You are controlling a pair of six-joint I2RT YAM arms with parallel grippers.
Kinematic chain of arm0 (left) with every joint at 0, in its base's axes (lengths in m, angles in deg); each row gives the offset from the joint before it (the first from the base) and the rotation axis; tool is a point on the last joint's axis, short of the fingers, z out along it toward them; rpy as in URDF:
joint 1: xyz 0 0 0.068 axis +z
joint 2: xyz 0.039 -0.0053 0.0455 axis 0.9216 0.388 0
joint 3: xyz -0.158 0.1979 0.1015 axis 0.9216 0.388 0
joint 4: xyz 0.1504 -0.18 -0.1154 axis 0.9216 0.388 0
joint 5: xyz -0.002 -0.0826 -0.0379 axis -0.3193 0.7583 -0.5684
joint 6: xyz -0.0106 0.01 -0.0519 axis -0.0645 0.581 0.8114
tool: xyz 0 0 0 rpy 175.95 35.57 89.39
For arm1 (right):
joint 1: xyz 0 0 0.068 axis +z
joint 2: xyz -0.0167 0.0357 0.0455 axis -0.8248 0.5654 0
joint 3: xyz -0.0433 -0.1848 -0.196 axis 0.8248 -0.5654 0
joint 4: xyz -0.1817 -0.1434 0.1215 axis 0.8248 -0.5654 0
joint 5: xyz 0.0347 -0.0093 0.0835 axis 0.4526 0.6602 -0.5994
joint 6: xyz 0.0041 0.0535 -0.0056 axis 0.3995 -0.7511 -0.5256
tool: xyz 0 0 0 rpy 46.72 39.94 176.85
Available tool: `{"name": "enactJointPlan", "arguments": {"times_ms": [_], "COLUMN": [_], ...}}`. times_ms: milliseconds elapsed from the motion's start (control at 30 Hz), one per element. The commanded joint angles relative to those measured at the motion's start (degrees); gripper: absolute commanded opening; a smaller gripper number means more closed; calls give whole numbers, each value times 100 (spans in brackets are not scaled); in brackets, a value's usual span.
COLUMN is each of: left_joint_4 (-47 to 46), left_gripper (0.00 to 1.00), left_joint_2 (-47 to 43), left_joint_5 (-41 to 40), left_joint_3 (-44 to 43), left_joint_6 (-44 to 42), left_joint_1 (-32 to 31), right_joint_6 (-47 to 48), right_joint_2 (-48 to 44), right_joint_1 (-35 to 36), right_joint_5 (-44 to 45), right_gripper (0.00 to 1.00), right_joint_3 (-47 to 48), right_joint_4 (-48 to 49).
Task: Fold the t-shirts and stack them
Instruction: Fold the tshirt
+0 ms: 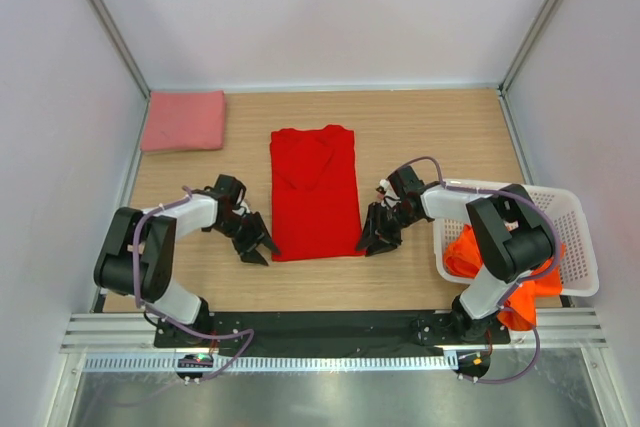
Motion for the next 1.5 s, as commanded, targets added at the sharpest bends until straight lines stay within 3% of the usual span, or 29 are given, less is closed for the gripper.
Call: {"name": "enactJointPlan", "arguments": {"times_ms": [0,233,467,567,633,667,733,800,1033,1467], "left_joint_4": [-245,-324,-421,-403,-377,-359,-333,-315,167,835], "left_gripper": [47,47,35,27,19,9,0,0,0,0], "left_joint_2": [233,435,777,839,883,909,918,831,-301,-2367], "left_joint_5": [-565,-486,-486,-574,-635,-662,-653,-653,-873,-1022], "left_joint_3": [48,57,-57,-145,-189,-198,-198,-145,162,918], "left_joint_6": [-108,-117,-152,-222,-310,-328,-354,-354,-302,691], "left_joint_1": [-2,-2,7,-2,7,-2,7,-2,-151,-1012], "right_joint_6": [53,53,1,9,10,44,88,132,89,-578], "right_joint_2": [186,309,537,669,704,696,661,573,-181,-1843], "right_joint_1": [-2,-2,-11,-2,-11,-2,-2,6,173,727], "right_joint_5": [537,678,775,775,784,784,775,749,827,1021], "right_gripper": [45,47,44,39,28,23,9,2,2,2], "right_joint_3": [-4,-13,31,92,101,101,93,84,-92,-1093], "right_joint_4": [196,187,371,389,398,407,398,319,-67,-297]}}
